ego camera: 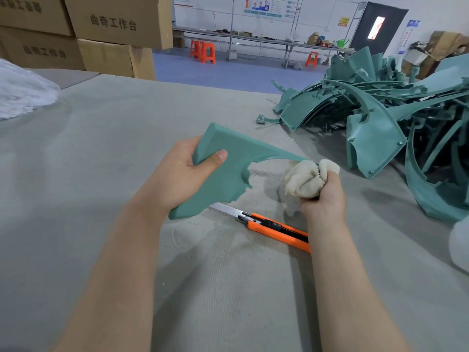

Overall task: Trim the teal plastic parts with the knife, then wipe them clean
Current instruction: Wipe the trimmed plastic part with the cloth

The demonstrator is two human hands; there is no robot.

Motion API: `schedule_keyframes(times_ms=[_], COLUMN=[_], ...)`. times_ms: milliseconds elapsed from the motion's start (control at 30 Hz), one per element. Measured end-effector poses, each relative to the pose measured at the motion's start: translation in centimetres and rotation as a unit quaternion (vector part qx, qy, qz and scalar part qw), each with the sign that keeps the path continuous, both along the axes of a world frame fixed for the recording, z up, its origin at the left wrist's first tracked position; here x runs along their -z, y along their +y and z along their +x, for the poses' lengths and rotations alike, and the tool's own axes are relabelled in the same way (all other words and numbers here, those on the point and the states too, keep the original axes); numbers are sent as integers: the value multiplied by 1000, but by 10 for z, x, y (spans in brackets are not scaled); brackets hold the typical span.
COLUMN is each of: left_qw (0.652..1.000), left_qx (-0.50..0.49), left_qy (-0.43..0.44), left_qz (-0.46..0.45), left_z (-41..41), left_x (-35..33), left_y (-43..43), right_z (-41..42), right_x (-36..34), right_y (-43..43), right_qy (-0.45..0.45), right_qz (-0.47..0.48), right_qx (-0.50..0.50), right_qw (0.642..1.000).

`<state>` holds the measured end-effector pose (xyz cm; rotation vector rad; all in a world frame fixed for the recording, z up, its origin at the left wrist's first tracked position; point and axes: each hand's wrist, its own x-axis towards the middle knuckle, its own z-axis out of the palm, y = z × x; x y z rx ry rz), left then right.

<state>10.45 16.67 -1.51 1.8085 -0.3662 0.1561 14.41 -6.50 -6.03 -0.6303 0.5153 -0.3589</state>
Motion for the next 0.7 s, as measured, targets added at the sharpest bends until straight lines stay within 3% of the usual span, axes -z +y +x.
schedule_keyframes(times_ms=[267,467,700], left_qw=[999,996,994], left_qx=[48,83,81], left_qy=[5,7,5], left_qz=[-6,-38,-80], left_z=[-6,-8,-6], left_x=[-3,-7,-6], left_y=[-1,3,9], right_z=[-4,-3,-4], right_x=[-2,-1,-5], right_y=[2,7,7], right_qy=[-24,-99,-83], right_qz=[60,102,63], right_qx=[-3,-14,-44], right_qw=[998,990,994])
